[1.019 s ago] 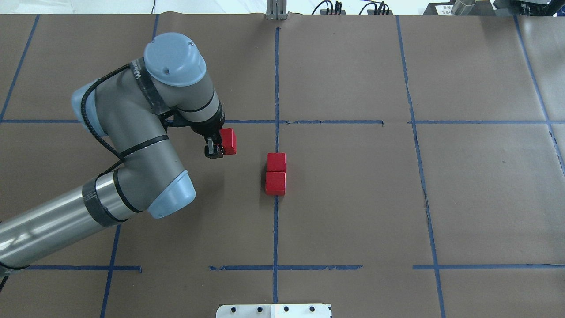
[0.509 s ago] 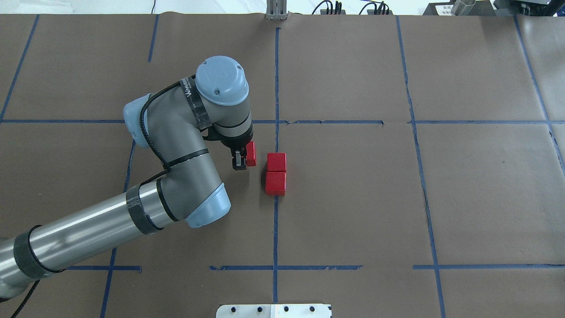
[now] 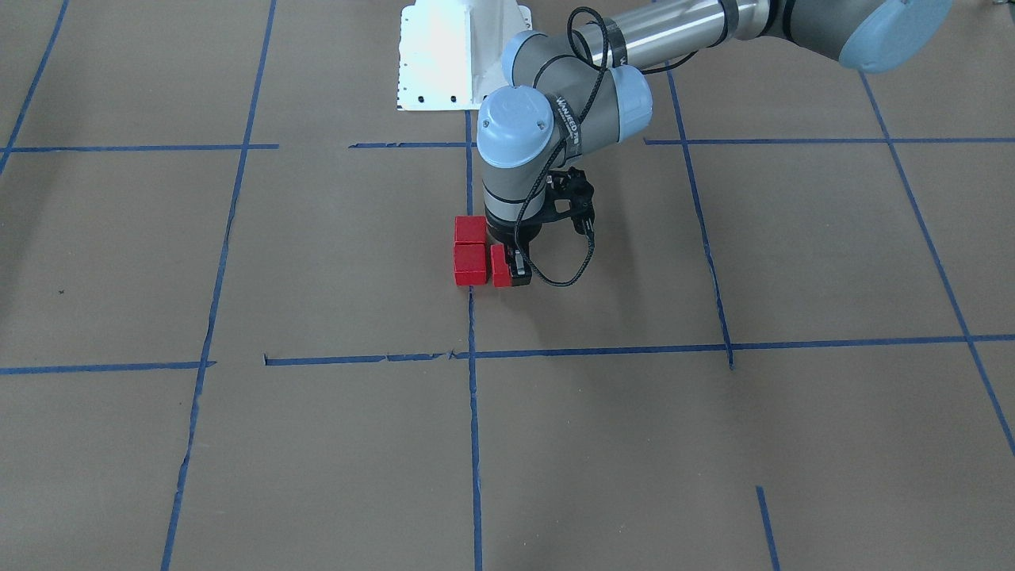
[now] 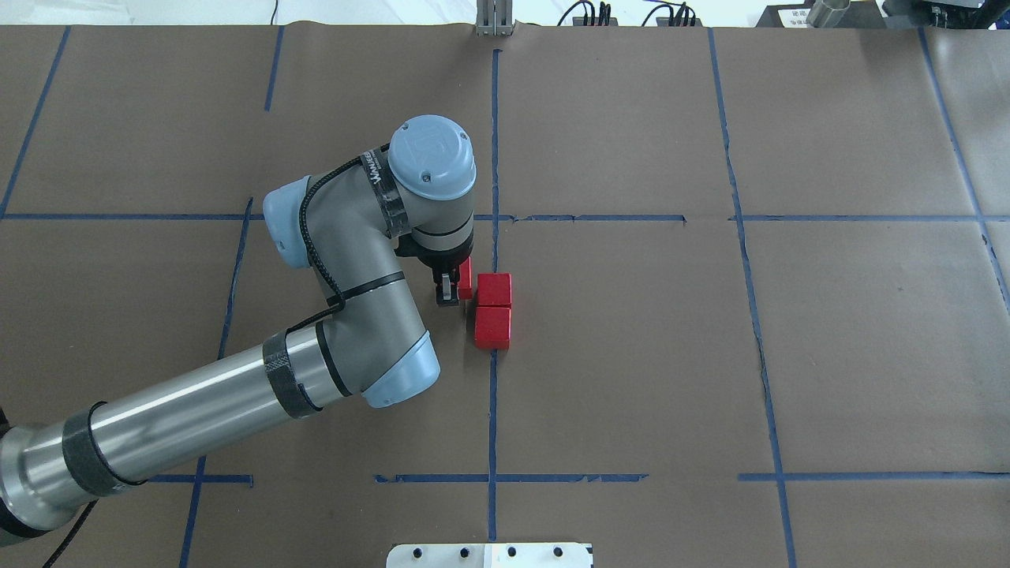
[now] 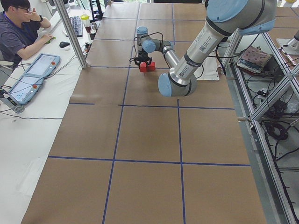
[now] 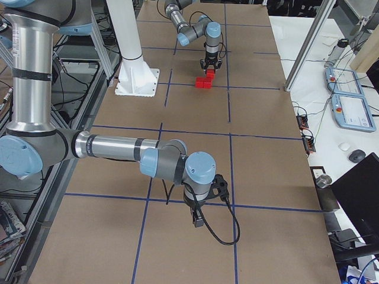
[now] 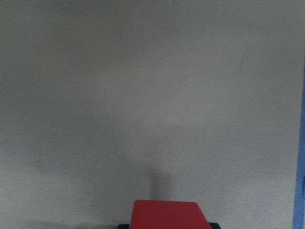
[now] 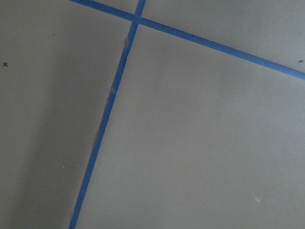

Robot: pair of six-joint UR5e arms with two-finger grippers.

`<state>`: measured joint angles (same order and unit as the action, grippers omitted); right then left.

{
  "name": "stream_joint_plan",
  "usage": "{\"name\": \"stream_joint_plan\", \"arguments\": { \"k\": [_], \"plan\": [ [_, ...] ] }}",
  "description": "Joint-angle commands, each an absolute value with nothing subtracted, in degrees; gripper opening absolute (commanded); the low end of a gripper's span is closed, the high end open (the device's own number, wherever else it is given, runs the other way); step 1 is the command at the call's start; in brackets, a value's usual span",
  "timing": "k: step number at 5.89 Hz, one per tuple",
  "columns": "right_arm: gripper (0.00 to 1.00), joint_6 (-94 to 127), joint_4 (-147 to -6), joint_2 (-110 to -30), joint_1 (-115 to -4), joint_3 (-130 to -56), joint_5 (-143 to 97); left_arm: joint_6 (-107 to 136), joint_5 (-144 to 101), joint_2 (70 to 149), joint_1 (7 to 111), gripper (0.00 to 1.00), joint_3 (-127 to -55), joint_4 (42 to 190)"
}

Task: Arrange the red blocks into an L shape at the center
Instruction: 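Set the cube beside the farther center cube and open the left gripper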

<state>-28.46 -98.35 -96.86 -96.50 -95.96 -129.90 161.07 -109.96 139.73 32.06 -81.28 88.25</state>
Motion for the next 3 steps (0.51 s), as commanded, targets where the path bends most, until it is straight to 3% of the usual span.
{"name": "stream_joint_plan", "arguments": {
  "k": [1, 3],
  "plan": [
    [1.00, -28.56, -98.26, -96.86, -96.50, -95.80, -129.90, 161.02, -109.86, 139.75, 31.03, 0.11, -81.04, 88.42],
    [1.00, -28.56, -98.35, -96.86, -96.50, -95.71, -129.90, 161.02, -108.29, 139.57, 30.06, 0.12, -80.51, 88.94]
  ]
}}
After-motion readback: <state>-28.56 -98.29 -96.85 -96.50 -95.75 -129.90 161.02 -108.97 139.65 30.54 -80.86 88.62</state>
